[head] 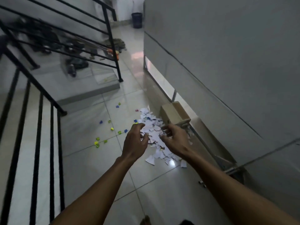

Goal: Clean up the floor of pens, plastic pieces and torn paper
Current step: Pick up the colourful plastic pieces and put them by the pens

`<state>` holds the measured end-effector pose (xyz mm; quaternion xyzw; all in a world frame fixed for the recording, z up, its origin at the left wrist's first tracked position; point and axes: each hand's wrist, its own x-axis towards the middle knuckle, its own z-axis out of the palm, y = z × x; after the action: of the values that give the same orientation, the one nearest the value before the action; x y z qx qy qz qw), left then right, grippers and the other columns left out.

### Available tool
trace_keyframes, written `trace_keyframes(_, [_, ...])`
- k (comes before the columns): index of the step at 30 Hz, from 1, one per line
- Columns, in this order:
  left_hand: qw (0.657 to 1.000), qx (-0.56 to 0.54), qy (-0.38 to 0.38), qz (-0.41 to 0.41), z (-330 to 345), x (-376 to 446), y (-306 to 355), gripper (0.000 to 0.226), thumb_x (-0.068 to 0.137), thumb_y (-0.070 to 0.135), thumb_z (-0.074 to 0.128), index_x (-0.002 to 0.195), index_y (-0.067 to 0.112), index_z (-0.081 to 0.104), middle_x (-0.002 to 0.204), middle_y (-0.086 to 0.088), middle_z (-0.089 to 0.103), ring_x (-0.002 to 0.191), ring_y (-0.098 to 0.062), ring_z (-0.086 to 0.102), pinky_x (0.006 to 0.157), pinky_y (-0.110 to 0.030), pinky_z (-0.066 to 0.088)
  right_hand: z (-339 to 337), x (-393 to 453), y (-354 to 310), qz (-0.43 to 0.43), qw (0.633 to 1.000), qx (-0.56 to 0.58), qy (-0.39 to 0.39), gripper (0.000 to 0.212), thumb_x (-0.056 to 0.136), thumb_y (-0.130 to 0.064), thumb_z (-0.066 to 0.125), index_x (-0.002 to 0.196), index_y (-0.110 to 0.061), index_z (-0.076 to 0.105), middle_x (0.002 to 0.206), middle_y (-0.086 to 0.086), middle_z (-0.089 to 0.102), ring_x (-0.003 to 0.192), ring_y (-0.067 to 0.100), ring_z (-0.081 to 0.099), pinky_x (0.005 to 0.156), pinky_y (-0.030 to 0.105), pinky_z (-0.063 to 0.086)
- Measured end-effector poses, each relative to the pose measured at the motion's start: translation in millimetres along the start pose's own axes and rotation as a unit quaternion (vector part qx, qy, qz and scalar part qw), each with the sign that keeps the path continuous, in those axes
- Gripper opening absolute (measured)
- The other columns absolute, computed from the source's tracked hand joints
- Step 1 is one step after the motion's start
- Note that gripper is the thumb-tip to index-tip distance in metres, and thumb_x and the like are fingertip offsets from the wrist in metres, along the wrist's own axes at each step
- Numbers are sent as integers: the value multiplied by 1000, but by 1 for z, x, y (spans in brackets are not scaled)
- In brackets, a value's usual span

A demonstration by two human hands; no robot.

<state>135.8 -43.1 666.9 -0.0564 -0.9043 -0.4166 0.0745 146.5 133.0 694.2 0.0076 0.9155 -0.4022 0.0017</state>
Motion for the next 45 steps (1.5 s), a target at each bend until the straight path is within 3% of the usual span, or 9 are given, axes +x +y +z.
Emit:
trace_keyframes(6, [998, 8, 6, -55, -41, 26, -58, 35, 90, 19, 62, 124, 14, 55, 124, -2, 58, 79, -11, 62, 75, -32, 53, 55, 50, -31, 7, 999, -9, -44, 31, 85, -31, 67, 114, -21, 63, 101, 1, 62, 87, 13, 60, 79, 38, 55])
trace_keyframes(16, [992, 18, 6, -126, -68, 122, -151, 35, 89, 19, 61, 123, 14, 55, 123, -1, 58, 77, -12, 61, 76, -30, 51, 139, 186, -51, 40, 992, -37, -111, 35, 84, -33, 66, 116, -21, 63, 104, 1, 63, 92, 15, 61, 82, 37, 54])
trace_keyframes(22, [986, 27, -28, -163, -63, 227, -213, 38, 91, 20, 60, 128, 12, 53, 128, -2, 56, 81, -12, 61, 76, -27, 50, 202, 299, -40, 91, 983, -43, -154, 31, 83, -32, 66, 111, -19, 65, 102, 2, 64, 93, 14, 60, 73, 22, 39])
trace_keyframes(28, [976, 21, -52, -211, -57, 318, -273, 36, 92, 19, 60, 127, 13, 52, 126, -3, 56, 82, -13, 60, 75, -28, 51, 247, 386, -29, 148, 966, -56, -203, 30, 84, -32, 65, 110, -18, 66, 100, 4, 66, 92, 15, 60, 75, 23, 41])
trace_keyframes(31, [970, 9, -60, -237, -55, 343, -302, 34, 91, 18, 60, 124, 13, 53, 122, -2, 57, 81, -15, 61, 78, -36, 53, 266, 415, -27, 170, 959, -58, -219, 30, 85, -30, 65, 111, -17, 66, 102, 5, 66, 92, 14, 60, 76, 23, 42])
trace_keyframes(39, [948, 8, -120, -295, -40, 373, -390, 36, 92, 22, 58, 127, 17, 52, 126, 1, 55, 85, -11, 59, 82, -38, 55, 337, 464, -17, 215, 942, -57, -250, 29, 87, -29, 63, 113, -15, 64, 105, 4, 64, 91, 12, 56, 77, 22, 43])
trace_keyframes(45, [931, 23, -178, -318, 0, 379, -484, 35, 92, 21, 59, 126, 20, 51, 124, 3, 54, 87, -15, 60, 83, -39, 53, 423, 495, 27, 238, 937, -54, -251, 29, 86, -29, 63, 111, -16, 64, 104, 3, 64, 95, 15, 59, 77, 23, 43])
